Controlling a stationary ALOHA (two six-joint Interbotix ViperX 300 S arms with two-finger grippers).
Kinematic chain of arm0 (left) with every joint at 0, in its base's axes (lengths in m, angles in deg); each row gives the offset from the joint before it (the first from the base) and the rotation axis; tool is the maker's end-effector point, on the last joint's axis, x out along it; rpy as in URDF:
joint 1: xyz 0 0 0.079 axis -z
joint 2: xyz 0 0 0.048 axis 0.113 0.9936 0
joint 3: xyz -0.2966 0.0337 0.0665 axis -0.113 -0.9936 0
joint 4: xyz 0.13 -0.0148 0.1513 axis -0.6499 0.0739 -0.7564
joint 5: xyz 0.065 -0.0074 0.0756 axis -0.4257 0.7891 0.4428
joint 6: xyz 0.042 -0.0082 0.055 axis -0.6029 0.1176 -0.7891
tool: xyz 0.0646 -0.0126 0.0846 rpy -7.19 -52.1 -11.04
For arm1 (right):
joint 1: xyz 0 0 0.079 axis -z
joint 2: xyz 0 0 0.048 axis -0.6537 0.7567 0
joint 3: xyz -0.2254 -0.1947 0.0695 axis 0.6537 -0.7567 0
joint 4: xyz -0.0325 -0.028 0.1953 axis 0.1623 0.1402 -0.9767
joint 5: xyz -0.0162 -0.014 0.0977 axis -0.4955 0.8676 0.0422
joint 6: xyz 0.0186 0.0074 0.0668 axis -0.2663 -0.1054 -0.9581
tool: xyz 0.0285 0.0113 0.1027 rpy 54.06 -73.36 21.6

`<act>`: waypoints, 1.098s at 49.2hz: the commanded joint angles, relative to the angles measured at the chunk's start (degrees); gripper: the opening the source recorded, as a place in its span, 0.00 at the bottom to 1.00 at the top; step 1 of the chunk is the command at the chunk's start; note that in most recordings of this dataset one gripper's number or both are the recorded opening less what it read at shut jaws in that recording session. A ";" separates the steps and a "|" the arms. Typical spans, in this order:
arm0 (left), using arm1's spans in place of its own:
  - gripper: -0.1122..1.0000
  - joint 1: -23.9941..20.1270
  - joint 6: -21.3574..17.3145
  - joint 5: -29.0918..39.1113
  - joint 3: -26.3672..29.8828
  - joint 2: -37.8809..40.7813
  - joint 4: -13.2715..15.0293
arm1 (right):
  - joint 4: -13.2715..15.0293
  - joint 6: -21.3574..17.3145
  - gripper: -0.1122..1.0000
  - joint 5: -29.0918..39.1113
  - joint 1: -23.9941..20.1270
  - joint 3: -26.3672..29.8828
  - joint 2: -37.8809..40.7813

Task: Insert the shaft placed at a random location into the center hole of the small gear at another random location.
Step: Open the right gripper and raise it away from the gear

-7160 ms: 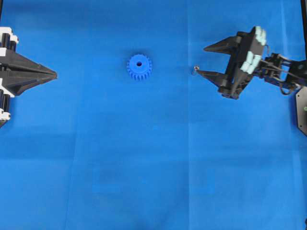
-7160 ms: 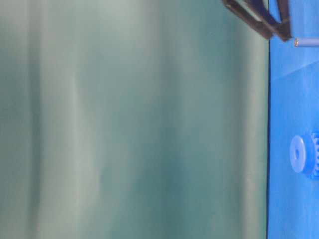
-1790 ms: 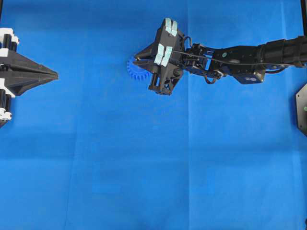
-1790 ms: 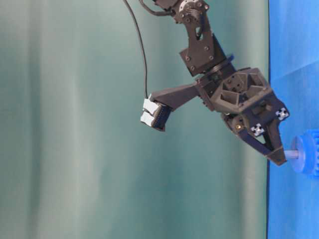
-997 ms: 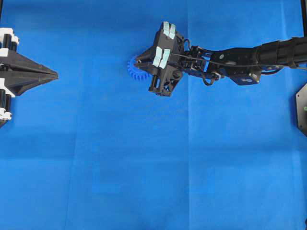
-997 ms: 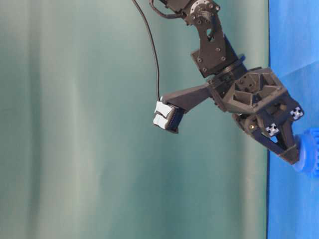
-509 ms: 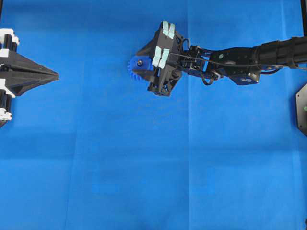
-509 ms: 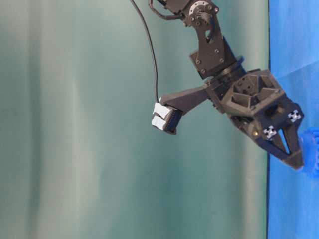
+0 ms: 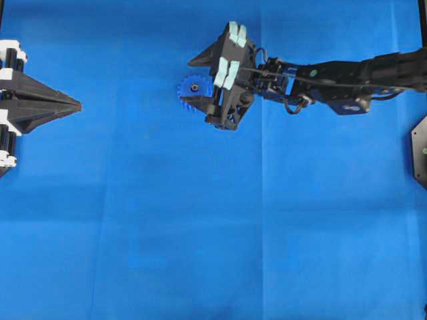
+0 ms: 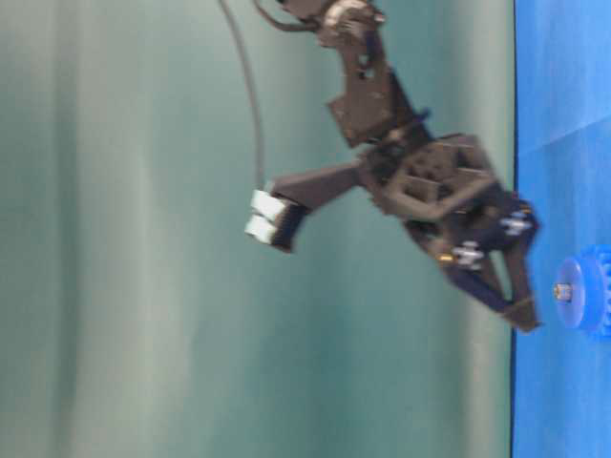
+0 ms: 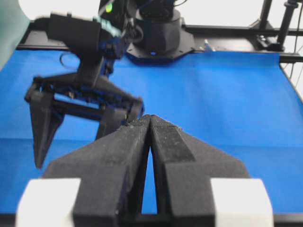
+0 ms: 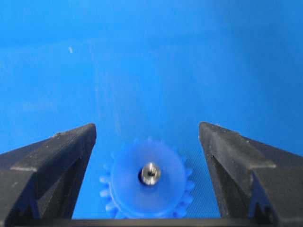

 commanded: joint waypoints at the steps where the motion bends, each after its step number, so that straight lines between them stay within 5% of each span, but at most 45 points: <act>1: 0.10 -0.09 0.09 -0.26 0.62 0.26 -0.09 | -0.09 0.09 0.77 1.05 0.00 0.97 -4.66; 27: 0.10 -0.09 0.26 -0.26 0.62 0.18 -0.09 | -0.09 -0.18 0.76 5.80 -0.09 -0.26 -10.11; 54: 0.10 -0.09 0.35 1.58 0.70 -1.49 -0.09 | -0.18 -0.44 0.76 5.80 -0.09 -18.02 -26.54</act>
